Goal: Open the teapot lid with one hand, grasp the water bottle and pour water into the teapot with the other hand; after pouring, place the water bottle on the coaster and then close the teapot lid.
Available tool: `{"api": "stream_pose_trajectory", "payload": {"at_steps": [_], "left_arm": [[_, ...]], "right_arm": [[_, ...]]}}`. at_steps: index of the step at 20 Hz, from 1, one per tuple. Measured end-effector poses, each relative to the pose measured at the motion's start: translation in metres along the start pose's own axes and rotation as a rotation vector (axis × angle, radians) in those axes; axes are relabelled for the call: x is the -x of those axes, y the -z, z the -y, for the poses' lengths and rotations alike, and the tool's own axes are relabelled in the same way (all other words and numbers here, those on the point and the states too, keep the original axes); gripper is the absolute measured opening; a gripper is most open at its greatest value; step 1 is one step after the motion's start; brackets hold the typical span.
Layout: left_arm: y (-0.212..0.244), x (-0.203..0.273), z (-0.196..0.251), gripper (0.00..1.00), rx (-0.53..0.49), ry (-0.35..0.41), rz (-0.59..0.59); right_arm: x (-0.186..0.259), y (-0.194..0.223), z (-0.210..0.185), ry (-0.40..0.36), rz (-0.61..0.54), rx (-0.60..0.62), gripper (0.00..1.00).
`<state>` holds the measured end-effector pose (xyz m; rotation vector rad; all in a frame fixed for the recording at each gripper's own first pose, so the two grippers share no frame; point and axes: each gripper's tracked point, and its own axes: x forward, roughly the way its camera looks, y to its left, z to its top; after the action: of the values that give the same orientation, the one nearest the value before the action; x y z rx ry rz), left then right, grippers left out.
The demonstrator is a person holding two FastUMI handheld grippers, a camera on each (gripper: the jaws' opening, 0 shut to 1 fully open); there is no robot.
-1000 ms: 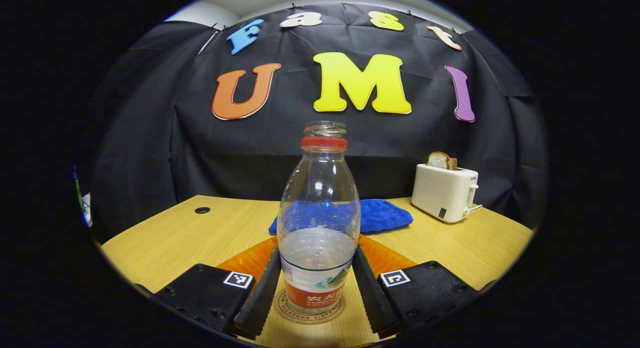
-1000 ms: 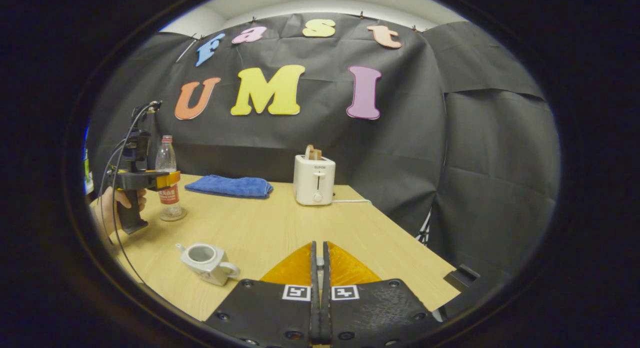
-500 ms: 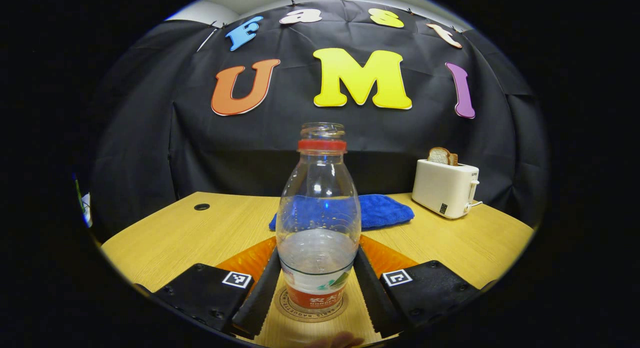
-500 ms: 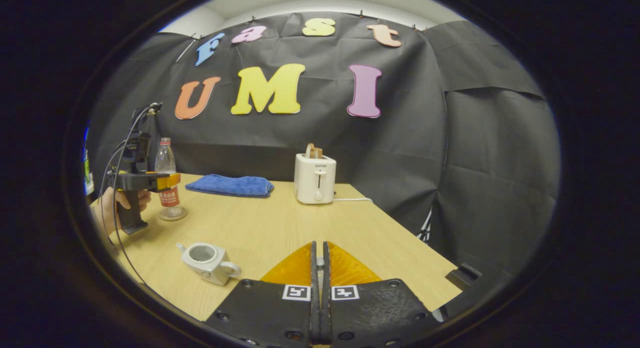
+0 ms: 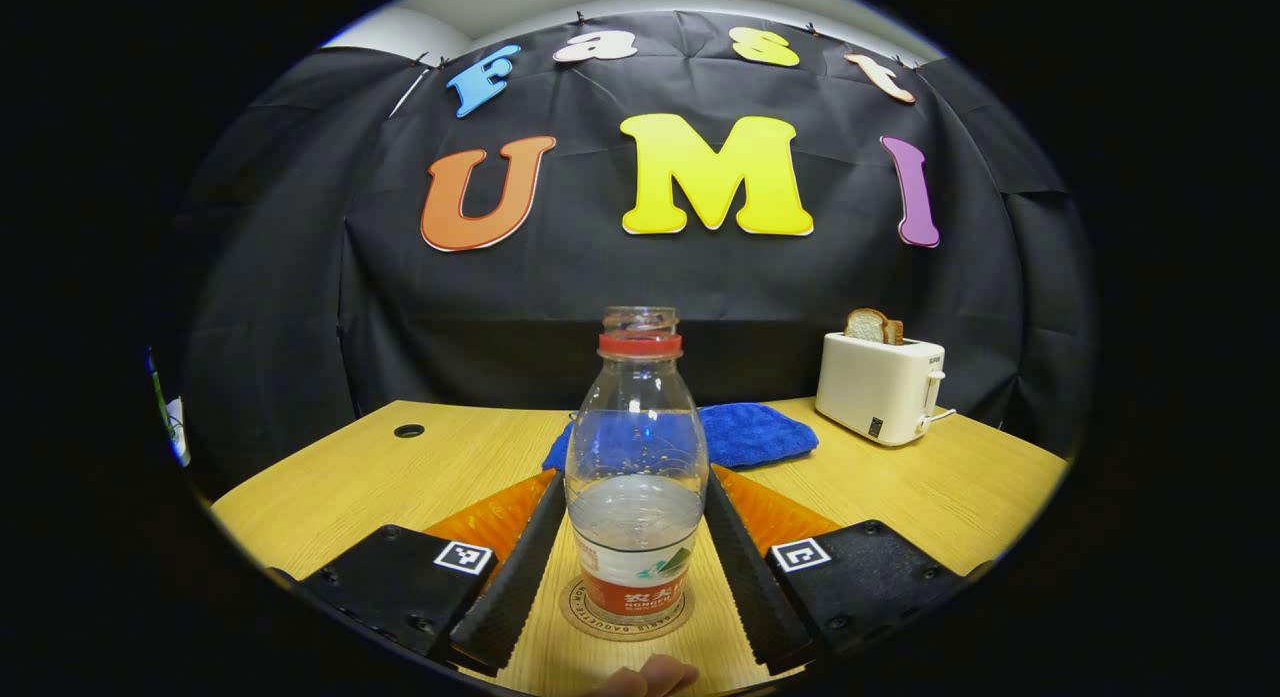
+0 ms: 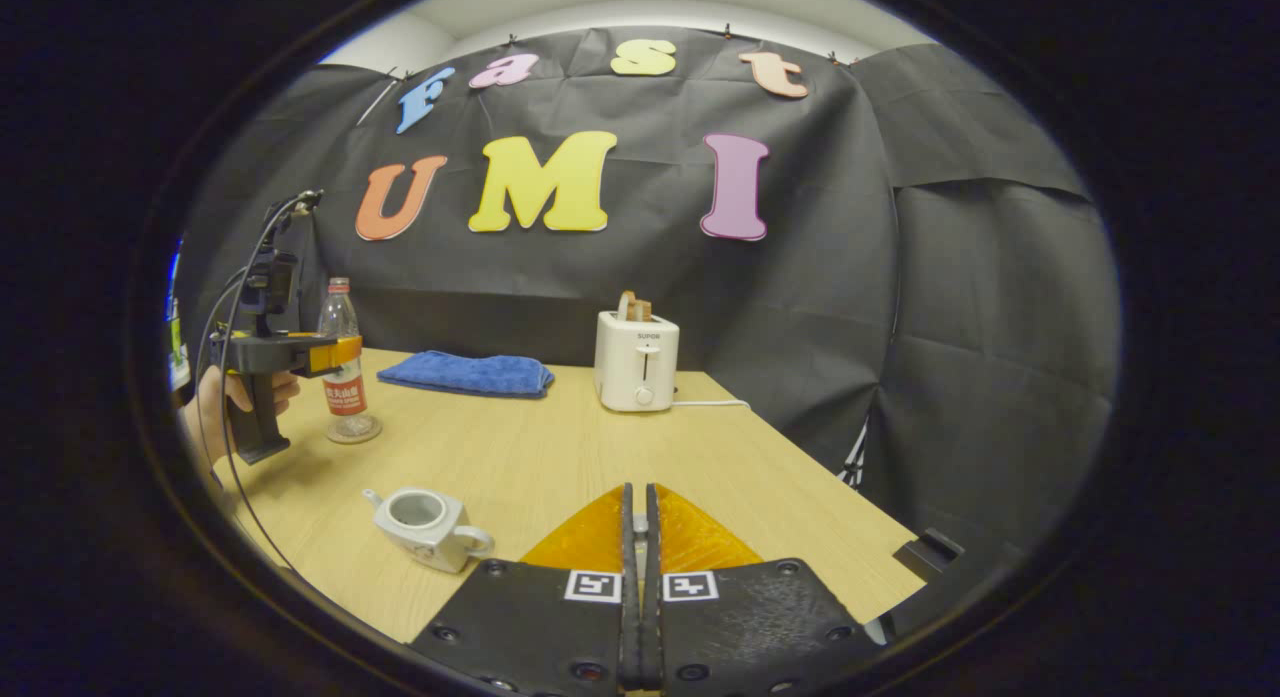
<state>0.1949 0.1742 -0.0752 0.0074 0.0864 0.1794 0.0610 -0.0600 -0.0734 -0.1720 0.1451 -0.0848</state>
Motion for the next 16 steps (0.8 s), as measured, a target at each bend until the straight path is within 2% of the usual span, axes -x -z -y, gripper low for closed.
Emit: {"api": "stream_pose_trajectory", "payload": {"at_steps": [8,11,16], "left_arm": [[-0.007,0.048,0.0,0.91,-0.05,0.023,0.017],[0.0,0.071,0.003,0.98,-0.027,0.028,-0.001],[0.006,0.111,0.009,0.99,0.015,0.024,-0.015]], "right_arm": [[0.015,-0.007,-0.021,-0.039,0.025,0.01,0.0],[0.018,-0.008,-0.031,-0.053,0.028,0.014,0.01],[0.02,-0.004,-0.045,-0.079,0.023,0.025,0.01]]}}
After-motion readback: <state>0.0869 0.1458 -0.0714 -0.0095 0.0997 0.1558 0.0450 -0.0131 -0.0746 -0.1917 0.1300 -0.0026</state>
